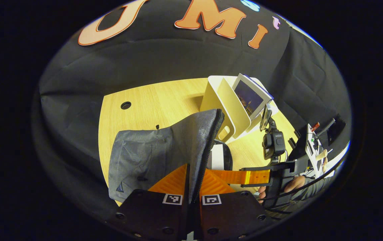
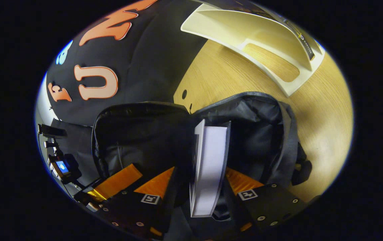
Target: Open the schoolbag, grab two books from the bookshelf and put them into the schoolbag.
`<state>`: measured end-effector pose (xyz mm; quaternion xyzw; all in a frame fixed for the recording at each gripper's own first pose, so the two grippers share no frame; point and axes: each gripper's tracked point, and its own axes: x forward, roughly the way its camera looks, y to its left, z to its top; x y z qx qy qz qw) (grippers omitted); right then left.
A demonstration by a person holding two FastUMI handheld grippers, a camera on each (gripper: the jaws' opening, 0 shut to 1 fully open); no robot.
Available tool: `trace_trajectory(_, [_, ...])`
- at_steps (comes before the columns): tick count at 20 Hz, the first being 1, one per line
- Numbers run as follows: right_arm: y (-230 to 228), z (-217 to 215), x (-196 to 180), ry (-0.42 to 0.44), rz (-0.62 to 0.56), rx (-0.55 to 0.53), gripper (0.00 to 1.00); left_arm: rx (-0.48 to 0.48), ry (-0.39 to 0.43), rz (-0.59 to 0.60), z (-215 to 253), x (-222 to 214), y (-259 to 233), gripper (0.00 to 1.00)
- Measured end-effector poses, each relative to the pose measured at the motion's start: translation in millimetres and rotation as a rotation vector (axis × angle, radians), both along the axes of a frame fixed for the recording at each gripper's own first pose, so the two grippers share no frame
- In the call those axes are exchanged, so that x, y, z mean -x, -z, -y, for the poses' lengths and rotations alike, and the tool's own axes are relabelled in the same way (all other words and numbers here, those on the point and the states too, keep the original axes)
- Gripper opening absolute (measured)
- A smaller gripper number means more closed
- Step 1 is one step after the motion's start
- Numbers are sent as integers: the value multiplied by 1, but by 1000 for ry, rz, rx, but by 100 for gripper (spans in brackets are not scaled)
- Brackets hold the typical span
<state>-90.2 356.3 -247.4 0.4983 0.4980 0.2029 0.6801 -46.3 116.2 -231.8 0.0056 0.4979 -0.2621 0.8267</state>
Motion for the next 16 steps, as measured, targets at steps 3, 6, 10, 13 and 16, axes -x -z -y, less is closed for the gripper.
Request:
trace_trajectory(3, [11, 34, 12, -59, 6, 92, 90, -15, -12, -5, 1, 3, 3, 7])
trace_trajectory(6, [2, 65, 15, -90, 34, 140, 95, -23, -16, -10, 6, 5, 7, 7])
trace_trajectory(10, [-13, 119, 4, -107, 98, 270, 95, -31, -31, -24, 10, 10, 12, 7])
trace_trajectory(13, [-27, 160, -8, -126, 143, 376, 97, -45, -42, -27, 14, 10, 16, 7])
trace_trajectory(16, [-44, 196, -21, -166, 173, 471, 98, -49, -64, -35, 18, 10, 20, 7])
